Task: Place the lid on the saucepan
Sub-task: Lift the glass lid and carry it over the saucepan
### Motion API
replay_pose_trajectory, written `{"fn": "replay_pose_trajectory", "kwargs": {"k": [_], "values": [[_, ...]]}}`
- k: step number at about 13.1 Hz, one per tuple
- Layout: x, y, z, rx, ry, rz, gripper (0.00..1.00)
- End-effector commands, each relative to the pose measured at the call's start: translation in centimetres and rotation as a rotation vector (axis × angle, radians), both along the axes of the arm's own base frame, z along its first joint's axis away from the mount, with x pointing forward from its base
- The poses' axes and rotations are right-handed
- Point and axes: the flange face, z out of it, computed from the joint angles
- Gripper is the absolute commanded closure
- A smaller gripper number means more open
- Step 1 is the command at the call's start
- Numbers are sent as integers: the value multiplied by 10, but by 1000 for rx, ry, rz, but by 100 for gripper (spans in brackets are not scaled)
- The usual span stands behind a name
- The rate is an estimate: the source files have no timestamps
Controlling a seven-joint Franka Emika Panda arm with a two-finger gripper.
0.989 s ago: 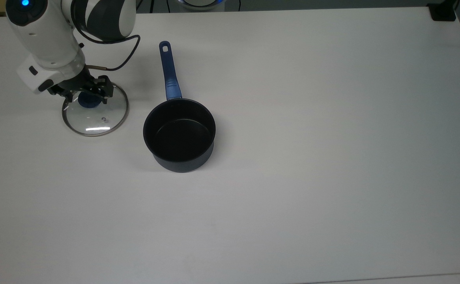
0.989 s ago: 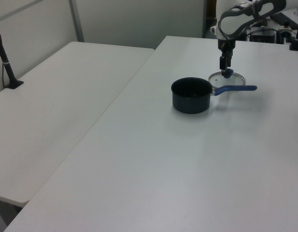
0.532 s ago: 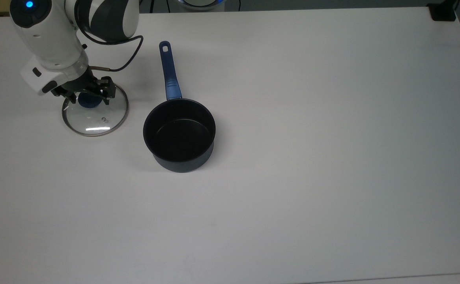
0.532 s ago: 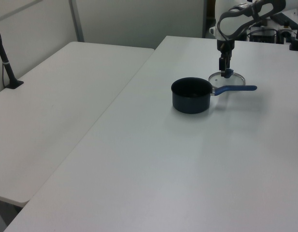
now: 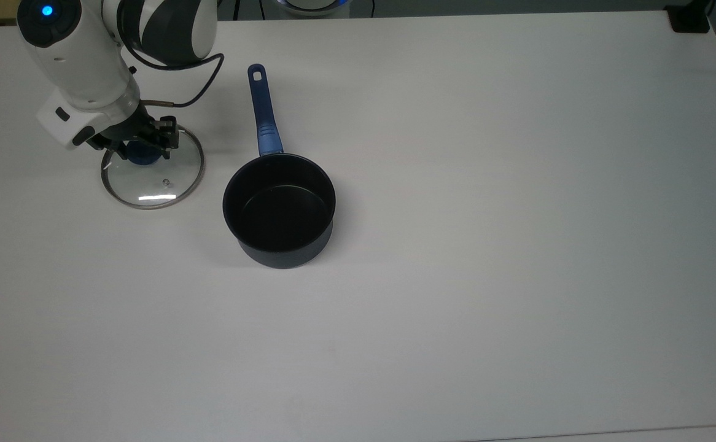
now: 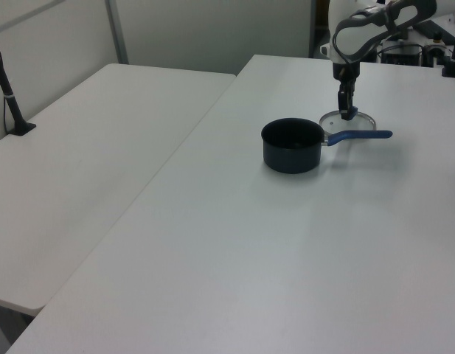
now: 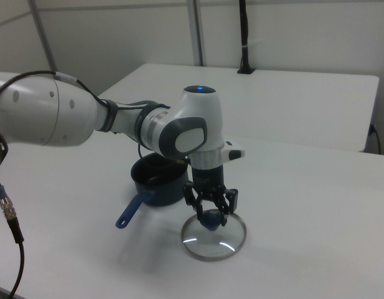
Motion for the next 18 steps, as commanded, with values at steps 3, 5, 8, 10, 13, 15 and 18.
{"fn": "replay_pose_trajectory", "kwargs": {"k": [3, 5, 8, 10, 13, 15, 18], "values": [[-14, -4, 28, 18, 11, 5, 56], [-9, -9, 52, 2, -29, -19, 56], [6, -7, 81, -32, -95, -109, 56], [27, 29, 96, -44, -131, -131, 56], [42, 71, 103, -29, -112, -144, 56], [41, 81, 103, -9, -87, -201, 56], [49, 104, 114, 53, -56, -255, 60]]}}
